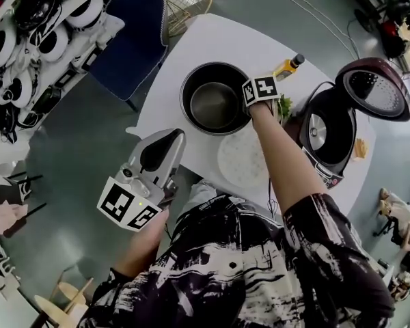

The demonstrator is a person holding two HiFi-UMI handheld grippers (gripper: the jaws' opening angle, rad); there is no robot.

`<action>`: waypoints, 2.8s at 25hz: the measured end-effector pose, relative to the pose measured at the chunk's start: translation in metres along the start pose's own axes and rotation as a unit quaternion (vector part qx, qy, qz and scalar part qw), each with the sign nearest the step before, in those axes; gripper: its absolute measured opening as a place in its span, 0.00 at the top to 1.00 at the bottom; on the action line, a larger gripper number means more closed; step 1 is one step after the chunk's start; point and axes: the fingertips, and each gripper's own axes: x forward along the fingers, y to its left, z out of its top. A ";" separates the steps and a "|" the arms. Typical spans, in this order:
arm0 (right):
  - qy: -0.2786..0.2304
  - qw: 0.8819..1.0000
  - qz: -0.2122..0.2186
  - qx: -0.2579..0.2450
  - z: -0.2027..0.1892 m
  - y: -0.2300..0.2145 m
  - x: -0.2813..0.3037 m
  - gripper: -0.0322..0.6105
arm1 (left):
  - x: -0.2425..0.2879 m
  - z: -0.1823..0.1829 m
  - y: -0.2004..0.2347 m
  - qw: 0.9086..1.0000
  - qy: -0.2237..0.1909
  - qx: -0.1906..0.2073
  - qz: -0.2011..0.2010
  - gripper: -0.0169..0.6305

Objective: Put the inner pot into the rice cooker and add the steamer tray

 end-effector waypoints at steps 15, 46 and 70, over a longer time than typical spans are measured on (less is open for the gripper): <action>-0.014 0.996 -0.027 0.083 0.001 -0.014 -0.022 0.95 | 0.010 0.005 -0.006 1.000 0.001 -0.002 -0.030 0.97; -0.155 0.949 -0.069 0.266 -0.184 -0.282 -0.336 0.95 | 0.146 -0.050 -0.320 0.924 0.083 0.003 -0.374 0.97; -0.038 0.959 -0.225 0.167 -0.208 -0.316 -0.270 0.95 | 0.139 -0.058 -0.279 0.948 0.089 0.003 -0.306 0.97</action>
